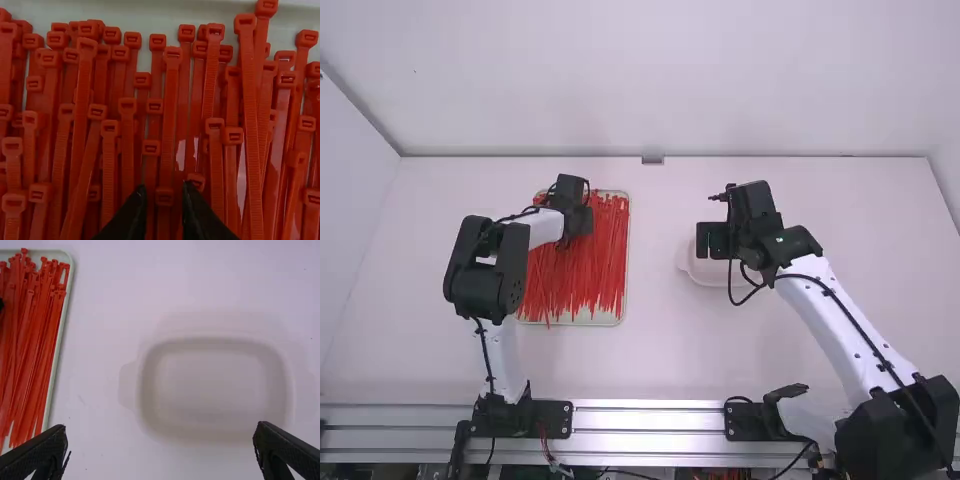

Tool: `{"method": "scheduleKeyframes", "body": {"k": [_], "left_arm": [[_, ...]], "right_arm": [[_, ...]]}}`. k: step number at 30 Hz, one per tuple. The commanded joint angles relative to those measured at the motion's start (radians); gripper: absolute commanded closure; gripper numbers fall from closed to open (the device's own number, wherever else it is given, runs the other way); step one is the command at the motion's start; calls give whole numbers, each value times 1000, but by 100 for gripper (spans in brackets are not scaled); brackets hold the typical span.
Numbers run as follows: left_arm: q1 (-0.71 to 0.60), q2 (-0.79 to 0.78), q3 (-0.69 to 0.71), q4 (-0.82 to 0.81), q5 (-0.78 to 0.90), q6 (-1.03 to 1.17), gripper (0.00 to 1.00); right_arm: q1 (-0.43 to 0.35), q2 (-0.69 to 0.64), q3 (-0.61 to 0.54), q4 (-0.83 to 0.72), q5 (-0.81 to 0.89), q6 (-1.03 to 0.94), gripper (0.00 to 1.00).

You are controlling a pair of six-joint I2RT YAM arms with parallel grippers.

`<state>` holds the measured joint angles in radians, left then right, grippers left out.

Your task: Fasten the cable tie

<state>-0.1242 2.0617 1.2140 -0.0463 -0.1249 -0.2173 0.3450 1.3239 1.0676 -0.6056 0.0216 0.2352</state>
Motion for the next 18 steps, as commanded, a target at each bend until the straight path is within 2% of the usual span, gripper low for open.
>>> {"method": "scheduleKeyframes", "body": {"k": [1,18], "left_arm": [[7,18,-13,-5,4,-3,81],[7,18,-35,32,4,-3,84]], "right_arm": [[3,-8,31,-6,2,4,1],[3,-8,31,-12,2,4,1]]}}
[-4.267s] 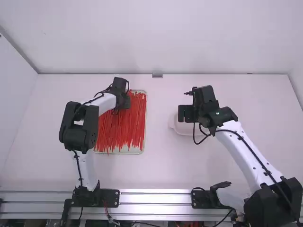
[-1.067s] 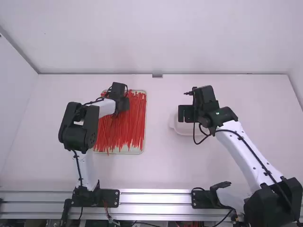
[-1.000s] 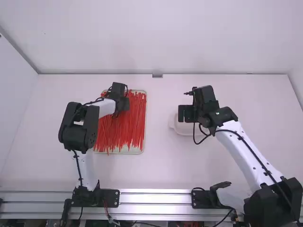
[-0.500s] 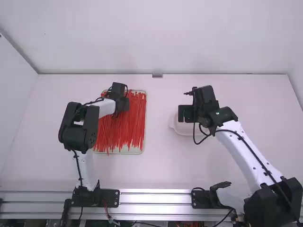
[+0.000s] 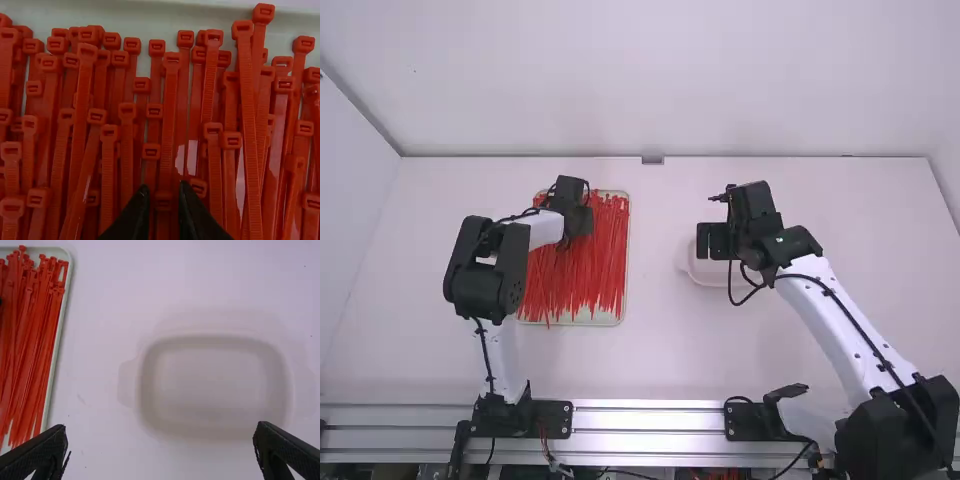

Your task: Fasten the cable tie

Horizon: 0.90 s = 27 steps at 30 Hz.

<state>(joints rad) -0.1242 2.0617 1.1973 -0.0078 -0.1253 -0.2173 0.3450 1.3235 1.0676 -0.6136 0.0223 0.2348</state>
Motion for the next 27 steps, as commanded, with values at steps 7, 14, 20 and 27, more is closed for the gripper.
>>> {"method": "scheduleKeyframes", "body": {"k": [7,14,20,27], "left_arm": [[7,18,-19,16,5,3,85],[7,18,-21,13,4,2,86],[7,18,-21,8,5,2,86],[8,18,-21,3,4,1,87]], "right_arm": [[3,-8,31,-8,1,4,1],[3,-8,31,-16,1,4,2],[3,-8,31,-16,1,4,1],[3,-8,31,-19,1,5,1]]}}
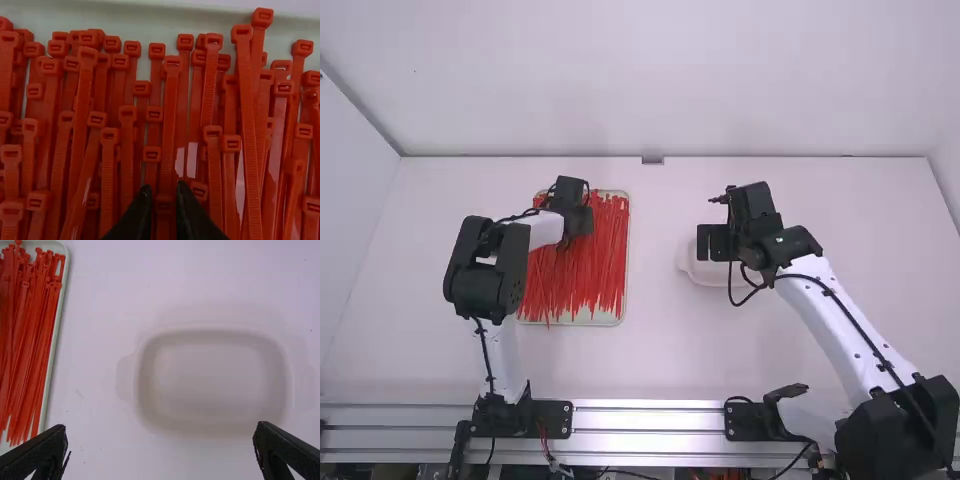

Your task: Fasten the cable tie

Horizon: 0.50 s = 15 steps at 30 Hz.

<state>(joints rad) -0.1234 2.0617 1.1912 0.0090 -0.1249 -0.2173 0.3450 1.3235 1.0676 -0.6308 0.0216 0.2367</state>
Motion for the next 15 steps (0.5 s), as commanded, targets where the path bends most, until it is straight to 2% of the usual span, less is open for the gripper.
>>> {"method": "scheduleKeyframes", "body": {"k": [1,15], "left_arm": [[6,18,-14,-16,4,1,88],[6,18,-14,2,3,1,91]], "right_arm": [[3,-8,31,-2,2,2,1],[3,-8,31,-2,2,3,2]]}}
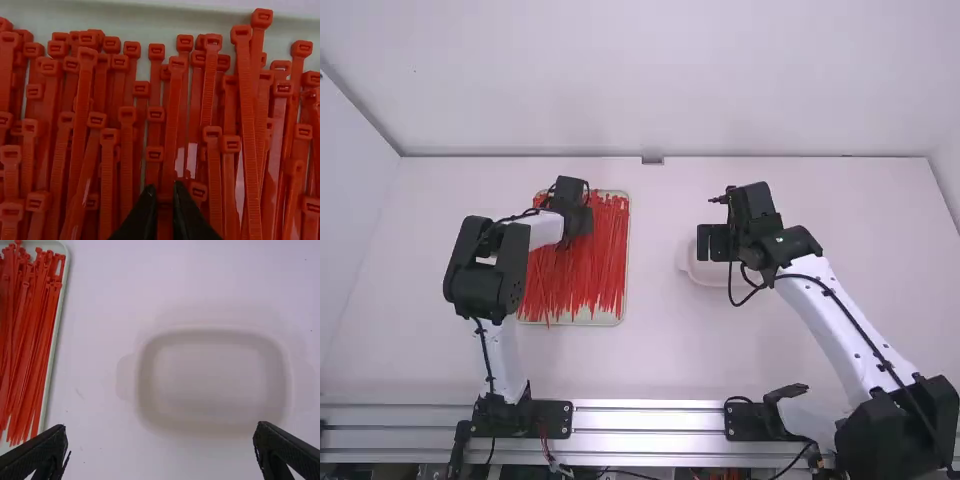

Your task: Fasten the cable tie

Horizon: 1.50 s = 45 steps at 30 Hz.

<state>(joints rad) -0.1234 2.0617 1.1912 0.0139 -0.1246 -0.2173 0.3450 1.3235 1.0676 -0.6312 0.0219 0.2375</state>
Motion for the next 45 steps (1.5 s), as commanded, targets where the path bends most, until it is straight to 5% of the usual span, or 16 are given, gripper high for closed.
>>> {"method": "scheduleKeyframes", "body": {"k": [1,12,31,45], "left_arm": [[6,18,-14,3,3,1,91],[6,12,15,96,-78,-3,93],[6,-182,259,103,-131,57,96],[6,-757,65,22,-82,56,98]], "right_arm": [[3,-8,31,-2,1,2,1],[3,-8,31,-1,2,2,2],[3,-8,31,37,1,-11,1],[3,-8,31,185,-137,-76,1]]}}
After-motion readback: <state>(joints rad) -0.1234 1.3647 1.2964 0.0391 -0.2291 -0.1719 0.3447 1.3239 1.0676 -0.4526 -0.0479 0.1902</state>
